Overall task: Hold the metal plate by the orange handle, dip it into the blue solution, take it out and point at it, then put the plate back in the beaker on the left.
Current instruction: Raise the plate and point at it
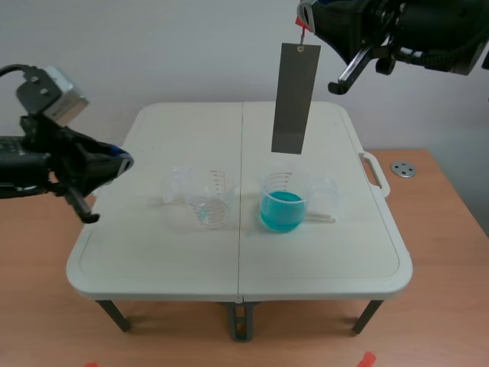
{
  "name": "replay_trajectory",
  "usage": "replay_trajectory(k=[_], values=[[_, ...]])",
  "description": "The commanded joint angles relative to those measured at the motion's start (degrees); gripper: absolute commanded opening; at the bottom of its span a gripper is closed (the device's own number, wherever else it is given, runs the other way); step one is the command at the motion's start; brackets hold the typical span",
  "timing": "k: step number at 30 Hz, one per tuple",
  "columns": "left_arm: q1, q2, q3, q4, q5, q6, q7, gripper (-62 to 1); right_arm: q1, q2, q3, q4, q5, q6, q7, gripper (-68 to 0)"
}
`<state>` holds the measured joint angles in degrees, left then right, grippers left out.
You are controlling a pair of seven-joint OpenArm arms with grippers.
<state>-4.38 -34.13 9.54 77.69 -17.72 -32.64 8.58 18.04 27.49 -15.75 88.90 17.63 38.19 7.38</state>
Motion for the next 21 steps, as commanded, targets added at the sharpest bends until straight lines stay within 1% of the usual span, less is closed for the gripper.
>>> replay_trajectory(k=[1,4,6,10,14,16,19,21], values=[[3.7,-1.5,-2.7,0.9,-1.1,0.4,-1.9,-59.3,0.7,0.7,0.4,1.4,1.0,-0.4,0.3,-66.2],[11.3,-4.1,-8.0,1.2,-1.4,1.1,-4.2,-59.3,0.7,0.7,0.4,1.4,1.0,-0.4,0.2,-66.2],[16.7,-5.2,-11.3,1.2,-1.4,3.2,-5.5,-59.3,0.7,0.7,0.4,1.4,1.0,-0.4,0.2,-66.2],[27.3,-5.5,-16.6,1.1,-1.2,7.8,-7.9,-59.3,0.7,0.7,0.4,1.4,1.0,-0.4,0.2,-66.2],[37.1,-5.3,-17.6,0.7,-1.2,12.5,-11.4,-59.3,0.7,0.7,0.4,1.4,1.0,-0.4,0.2,-66.2],[41.2,-4.6,-17.6,-0.1,-1.2,13.5,-13.7,-59.3,0.8,0.6,0.4,1.4,1.0,-0.4,0.2,-66.2],[45.6,-2.3,-17.6,-2.1,-1.0,14.1,-15.9,-59.3,1.0,0.4,0.4,1.4,1.0,-0.5,0.2,-66.2],[47.7,-0.2,-17.6,-3.8,0.0,14.1,-17.6,-59.3,1.1,0.1,0.4,1.4,1.0,-0.5,0.2,-66.2]])
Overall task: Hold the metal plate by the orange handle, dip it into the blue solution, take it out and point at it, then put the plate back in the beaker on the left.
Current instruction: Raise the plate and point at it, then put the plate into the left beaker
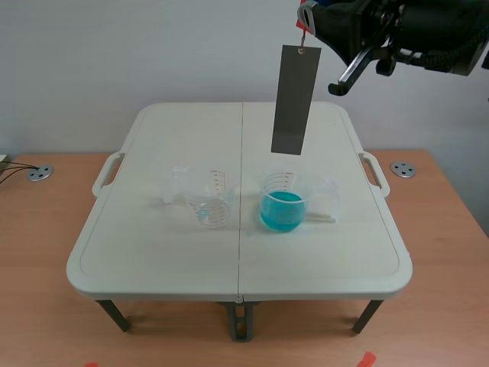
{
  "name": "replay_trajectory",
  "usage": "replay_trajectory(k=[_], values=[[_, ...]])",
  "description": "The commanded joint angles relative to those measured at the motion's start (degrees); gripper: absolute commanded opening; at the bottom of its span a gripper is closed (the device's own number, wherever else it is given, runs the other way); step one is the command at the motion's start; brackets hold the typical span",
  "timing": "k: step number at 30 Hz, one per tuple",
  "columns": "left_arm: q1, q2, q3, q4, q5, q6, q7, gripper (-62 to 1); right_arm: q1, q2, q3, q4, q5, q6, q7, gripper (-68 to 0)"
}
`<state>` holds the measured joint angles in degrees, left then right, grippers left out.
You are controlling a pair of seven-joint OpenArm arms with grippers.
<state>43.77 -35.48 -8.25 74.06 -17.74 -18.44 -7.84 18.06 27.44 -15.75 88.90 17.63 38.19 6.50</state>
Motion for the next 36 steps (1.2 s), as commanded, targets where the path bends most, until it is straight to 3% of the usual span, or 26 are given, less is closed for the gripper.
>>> replay_trajectory(k=[1,10,17,23,36], values=[[0.4,2.2,0.3,-1.1,1.2,-0.1,-2.2,-59.3,1.1,-0.2,0.4,1.4,0.8,-0.5,0.9,-66.2],[4.5,9.9,1.5,-10.8,7.9,0.1,-10.3,-59.3,1.3,-3.4,0.3,1.4,-1.2,-0.4,0.6,-66.2],[4.8,12.8,5.8,-16.7,12.3,3.8,-15.4,-59.3,3.1,-5.9,-0.6,1.4,-2.7,-0.4,0.0,-66.2],[4.8,14.9,6.5,-19.3,17.0,3.9,-15.3,-59.3,4.6,-8.3,-1.8,1.4,-3.3,-0.4,-1.6,-66.2],[4.6,15.5,6.5,-20.4,17.2,3.8,-15.3,-59.3,6.9,-13.6,-5.2,1.4,-7.0,-0.5,-3.3,-66.2]])
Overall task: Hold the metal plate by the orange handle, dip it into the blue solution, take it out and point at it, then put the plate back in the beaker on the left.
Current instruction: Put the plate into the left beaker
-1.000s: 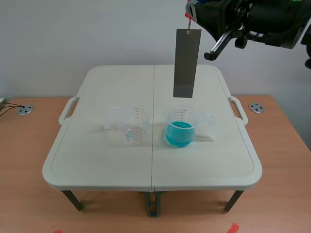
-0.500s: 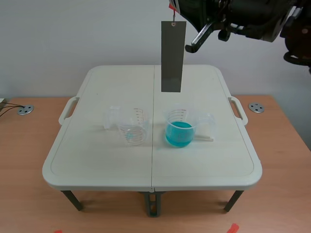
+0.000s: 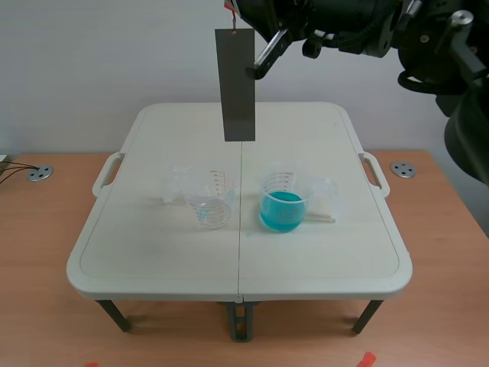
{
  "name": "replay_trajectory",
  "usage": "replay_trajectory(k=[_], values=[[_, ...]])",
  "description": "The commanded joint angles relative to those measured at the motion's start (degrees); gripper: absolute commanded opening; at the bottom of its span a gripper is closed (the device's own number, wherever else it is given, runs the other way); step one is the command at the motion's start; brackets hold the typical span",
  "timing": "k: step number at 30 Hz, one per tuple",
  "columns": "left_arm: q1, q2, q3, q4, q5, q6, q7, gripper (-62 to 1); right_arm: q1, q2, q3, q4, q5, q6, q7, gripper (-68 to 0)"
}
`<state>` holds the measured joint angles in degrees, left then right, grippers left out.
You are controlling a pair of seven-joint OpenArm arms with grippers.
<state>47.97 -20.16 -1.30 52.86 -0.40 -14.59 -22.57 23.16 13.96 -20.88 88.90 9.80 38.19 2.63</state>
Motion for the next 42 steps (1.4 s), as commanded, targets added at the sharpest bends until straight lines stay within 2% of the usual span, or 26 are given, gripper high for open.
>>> replay_trajectory(k=[1,11,42], values=[[0.4,0.2,-0.4,0.8,-0.2,-0.1,-0.6,-59.3,1.8,-0.4,-0.3,1.4,0.8,-0.5,0.7,-66.2],[0.4,0.2,-0.4,0.8,-0.2,-0.1,-0.5,-59.3,1.8,-3.3,-2.7,1.2,-2.1,-0.5,0.6,-66.2],[-0.4,0.5,-0.4,0.7,-0.2,-0.1,0.1,-59.3,3.5,-6.9,-4.3,-3.5,-2.1,-0.9,0.7,-66.2]])
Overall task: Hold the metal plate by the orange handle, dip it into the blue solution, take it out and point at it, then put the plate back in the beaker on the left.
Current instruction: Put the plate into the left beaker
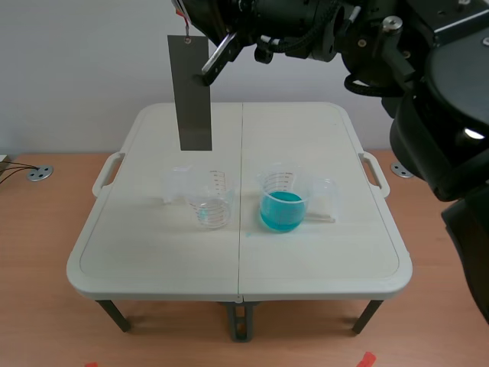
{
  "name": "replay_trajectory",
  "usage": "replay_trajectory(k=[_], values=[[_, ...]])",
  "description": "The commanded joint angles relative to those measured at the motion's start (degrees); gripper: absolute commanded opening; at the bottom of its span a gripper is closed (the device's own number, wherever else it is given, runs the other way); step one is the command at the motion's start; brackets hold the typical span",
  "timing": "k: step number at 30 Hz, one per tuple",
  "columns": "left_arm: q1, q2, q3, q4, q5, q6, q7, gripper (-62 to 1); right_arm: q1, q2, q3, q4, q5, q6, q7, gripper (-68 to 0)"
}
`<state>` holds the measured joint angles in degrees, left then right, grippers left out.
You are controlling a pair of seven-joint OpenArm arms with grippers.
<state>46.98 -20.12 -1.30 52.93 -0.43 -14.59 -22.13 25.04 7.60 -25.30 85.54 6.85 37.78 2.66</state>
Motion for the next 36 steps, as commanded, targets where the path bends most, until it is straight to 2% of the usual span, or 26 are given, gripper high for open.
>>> replay_trajectory(k=[1,12,36], values=[[0.6,0.4,-0.4,0.6,-0.2,-0.1,-0.4,-59.3,1.7,-0.6,0.1,-0.6,0.8,-0.4,0.7,-66.2],[0.6,0.4,-0.4,0.2,-0.2,-0.1,-0.3,-59.3,1.7,-1.6,0.1,-4.8,-0.7,-0.4,2.9,-66.2],[0.6,0.4,-0.4,0.2,-0.2,-0.1,-0.3,-59.3,1.6,-1.6,0.1,-10.2,-0.9,-0.4,3.4,-66.2]])
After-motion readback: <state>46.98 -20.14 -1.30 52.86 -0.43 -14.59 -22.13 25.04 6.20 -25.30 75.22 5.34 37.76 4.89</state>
